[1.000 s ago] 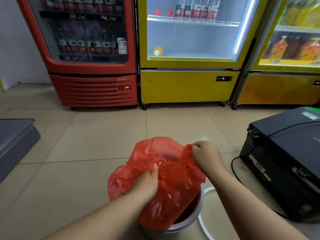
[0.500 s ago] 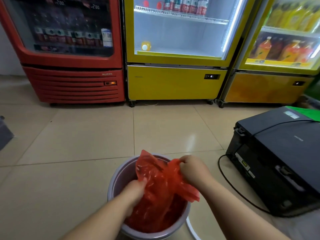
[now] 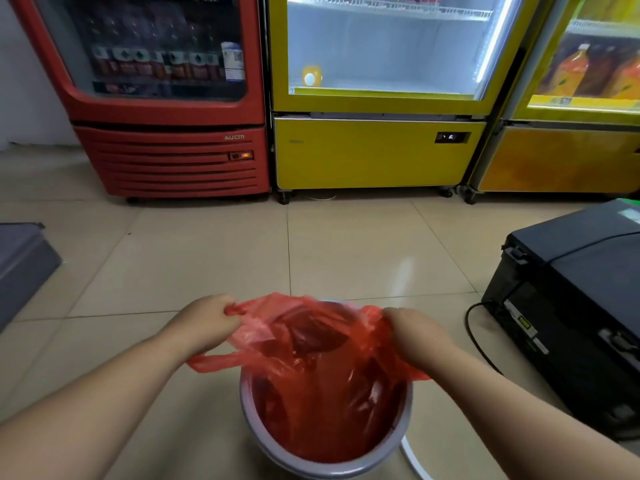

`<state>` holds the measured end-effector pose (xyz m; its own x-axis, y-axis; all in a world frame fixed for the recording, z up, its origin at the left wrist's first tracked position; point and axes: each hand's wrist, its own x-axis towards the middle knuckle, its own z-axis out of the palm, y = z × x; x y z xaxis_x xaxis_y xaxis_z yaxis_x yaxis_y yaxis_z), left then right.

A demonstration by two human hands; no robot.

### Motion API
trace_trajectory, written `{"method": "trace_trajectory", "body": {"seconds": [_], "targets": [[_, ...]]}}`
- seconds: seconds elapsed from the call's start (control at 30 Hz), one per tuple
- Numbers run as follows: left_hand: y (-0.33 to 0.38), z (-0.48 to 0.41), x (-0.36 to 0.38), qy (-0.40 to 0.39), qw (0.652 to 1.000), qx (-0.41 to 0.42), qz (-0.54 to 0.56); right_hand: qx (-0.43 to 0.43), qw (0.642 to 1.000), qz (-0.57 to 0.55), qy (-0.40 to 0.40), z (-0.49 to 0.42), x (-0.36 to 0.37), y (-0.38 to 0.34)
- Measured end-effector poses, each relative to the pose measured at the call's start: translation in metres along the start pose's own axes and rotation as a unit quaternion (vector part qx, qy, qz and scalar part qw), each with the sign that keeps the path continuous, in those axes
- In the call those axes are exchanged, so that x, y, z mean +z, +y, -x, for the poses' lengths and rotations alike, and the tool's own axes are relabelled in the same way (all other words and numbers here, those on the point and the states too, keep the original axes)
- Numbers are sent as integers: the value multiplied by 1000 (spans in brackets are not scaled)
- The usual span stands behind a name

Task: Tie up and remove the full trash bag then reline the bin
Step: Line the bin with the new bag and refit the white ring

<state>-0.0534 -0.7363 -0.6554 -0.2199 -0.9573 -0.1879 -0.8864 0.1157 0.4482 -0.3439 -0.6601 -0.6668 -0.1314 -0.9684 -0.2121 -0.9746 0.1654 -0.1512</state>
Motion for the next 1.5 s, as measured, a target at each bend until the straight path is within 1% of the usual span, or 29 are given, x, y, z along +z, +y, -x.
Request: {"method": "trace_trajectory", "body": {"seconds": [0.03, 0.07, 0.13, 0.2, 0.23, 0.27, 0.33, 0.4, 0.43, 0.47, 0.53, 0.57, 0.63, 0.73, 0.8, 0.87, 0.9, 0.97, 1.03, 1.1, 1.13, 1.2, 1.23, 1.3, 1.33, 1.37, 1.4, 1.43, 1.5], "targets": [[1, 1, 0, 4, 1000, 11, -2, -32, 999, 4, 7, 6, 1, -7], [0, 1, 1, 10, 1000, 22, -2, -63, 998, 4, -8, 11, 4, -13], [-3, 3, 2, 9, 999, 36, -22, -95, 989, 15, -114, 18, 20, -26], [-8, 2, 4, -5, 998, 35, -57, -96, 961, 67, -251, 18, 35, -34], [-11, 2, 5, -8, 997, 32, -66, -89, 956, 64, -270, 16, 35, -34], [-12, 1, 7, -6, 997, 30, -72, -81, 964, 27, -253, 12, 31, -33], [-14, -2, 8, 14, 997, 37, -73, -37, 980, -78, -180, 4, 14, -25], [-11, -3, 9, 46, 996, 50, -62, 18, 974, -192, -121, -6, -5, -10], [-10, -4, 10, 63, 996, 54, -41, 50, 957, -264, -109, -11, -12, 0], [-9, -7, 12, 79, 995, 53, -13, 81, 932, -332, -120, -13, -18, 9], [-6, -9, 14, 98, 993, 55, 24, 127, 876, -434, -166, -17, -26, 27], [-4, -10, 16, 104, 992, 68, 21, 135, 855, -465, -184, -19, -28, 36], [-6, -14, 19, 114, 989, 96, -9, 129, 836, -496, -194, -24, -27, 48], [-9, -20, 22, 104, 988, 109, -45, 143, 826, -525, -149, -33, -18, 55], [-6, -23, 23, 81, 995, 63, 11, 166, 814, -543, -123, -37, -10, 53], [1, -27, 26, 87, 992, 10, 95, 198, 804, -552, -95, -42, -2, 50], [4, -30, 27, 94, 989, -7, 111, 213, 807, -546, -76, -45, 2, 48], [7, -33, 30, 95, 994, 5, 61, 240, 831, -501, -29, -53, 10, 43], [7, -35, 35, 70, 997, 31, -31, 257, 857, -447, -1, -61, 19, 40], [4, -38, 40, 21, 989, 53, -138, 265, 870, -416, -14, -65, 27, 39], [3, -38, 42, -1, 983, 57, -172, 266, 873, -407, -30, -66, 30, 39], [2, -36, 45, -28, 981, 50, -183, 278, 878, -386, -49, -66, 39, 42], [-1, -37, 47, -45, 983, 38, -173, 282, 884, -367, -61, -63, 43, 43], [-5, -38, 51, -97, 988, -12, -121, 293, 893, -318, -120, -56, 49, 44], [-7, -38, 53, -126, 987, -35, -88, 300, 891, -310, -142, -54, 52, 44], [-8, -38, 55, -142, 988, -45, -50, 313, 879, -323, -156, -54, 56, 46], [-10, -39, 56, -140, 989, -51, -16, 327, 862, -353, -158, -52, 57, 47], [-12, -41, 57, -118, 991, -52, 16, 331, 851, -384, -136, -52, 58, 49], [-13, -48, 56, -27, 997, -49, 56, 302, 847, -435, -52, -60, 56, 56]]}}
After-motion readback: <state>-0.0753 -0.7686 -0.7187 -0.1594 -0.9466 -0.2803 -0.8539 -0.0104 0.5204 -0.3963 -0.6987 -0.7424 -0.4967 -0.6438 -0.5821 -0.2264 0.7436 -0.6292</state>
